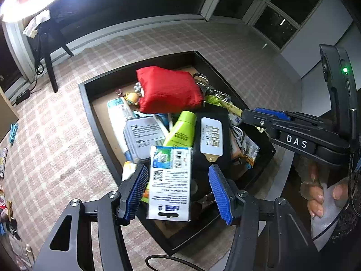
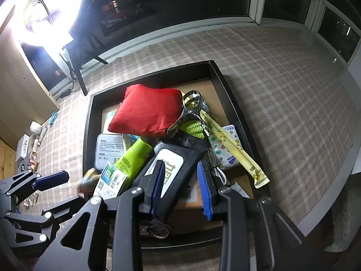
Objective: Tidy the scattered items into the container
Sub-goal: 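Move both open grippers back toward the white plug adapter on the rug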
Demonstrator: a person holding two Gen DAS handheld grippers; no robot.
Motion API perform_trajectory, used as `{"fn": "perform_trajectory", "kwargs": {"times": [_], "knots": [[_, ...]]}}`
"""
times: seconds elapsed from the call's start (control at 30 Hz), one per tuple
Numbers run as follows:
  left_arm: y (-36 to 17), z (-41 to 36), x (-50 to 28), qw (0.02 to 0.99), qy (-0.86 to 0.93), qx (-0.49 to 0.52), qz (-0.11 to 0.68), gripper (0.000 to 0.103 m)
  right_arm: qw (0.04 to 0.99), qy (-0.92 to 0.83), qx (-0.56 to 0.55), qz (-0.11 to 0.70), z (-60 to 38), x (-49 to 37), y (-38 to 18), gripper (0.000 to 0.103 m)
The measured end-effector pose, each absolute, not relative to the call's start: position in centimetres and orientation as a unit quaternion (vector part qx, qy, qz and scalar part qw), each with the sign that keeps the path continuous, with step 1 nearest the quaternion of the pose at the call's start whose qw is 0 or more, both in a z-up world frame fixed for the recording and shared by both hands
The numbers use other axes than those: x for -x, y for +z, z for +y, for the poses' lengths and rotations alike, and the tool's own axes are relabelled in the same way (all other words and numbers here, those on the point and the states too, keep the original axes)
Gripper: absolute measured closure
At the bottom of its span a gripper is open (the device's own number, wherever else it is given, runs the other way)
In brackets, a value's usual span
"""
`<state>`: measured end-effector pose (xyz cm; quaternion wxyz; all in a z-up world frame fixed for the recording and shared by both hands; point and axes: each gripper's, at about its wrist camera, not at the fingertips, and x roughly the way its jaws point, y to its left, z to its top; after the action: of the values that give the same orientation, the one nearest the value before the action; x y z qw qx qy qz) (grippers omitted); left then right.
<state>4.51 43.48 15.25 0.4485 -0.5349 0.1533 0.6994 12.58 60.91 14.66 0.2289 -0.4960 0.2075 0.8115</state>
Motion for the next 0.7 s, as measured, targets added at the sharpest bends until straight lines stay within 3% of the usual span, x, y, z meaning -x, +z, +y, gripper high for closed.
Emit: {"fn": "perform_trajectory", "kwargs": {"times": [0.23, 0.7], "knots": [[15.3, 38.6, 0.1, 0.396, 0.737, 0.529, 0.143, 0.049, 0.194, 0.823, 0.498, 0.193, 58.3, -9.5, 15.1, 0.073], [14.1, 18.6, 11.1, 0.210, 0.808, 0.545, 0.075, 0.050, 0.089, 0.841, 0.516, 0.135, 50.1, -0.4, 14.7, 0.073]]}}
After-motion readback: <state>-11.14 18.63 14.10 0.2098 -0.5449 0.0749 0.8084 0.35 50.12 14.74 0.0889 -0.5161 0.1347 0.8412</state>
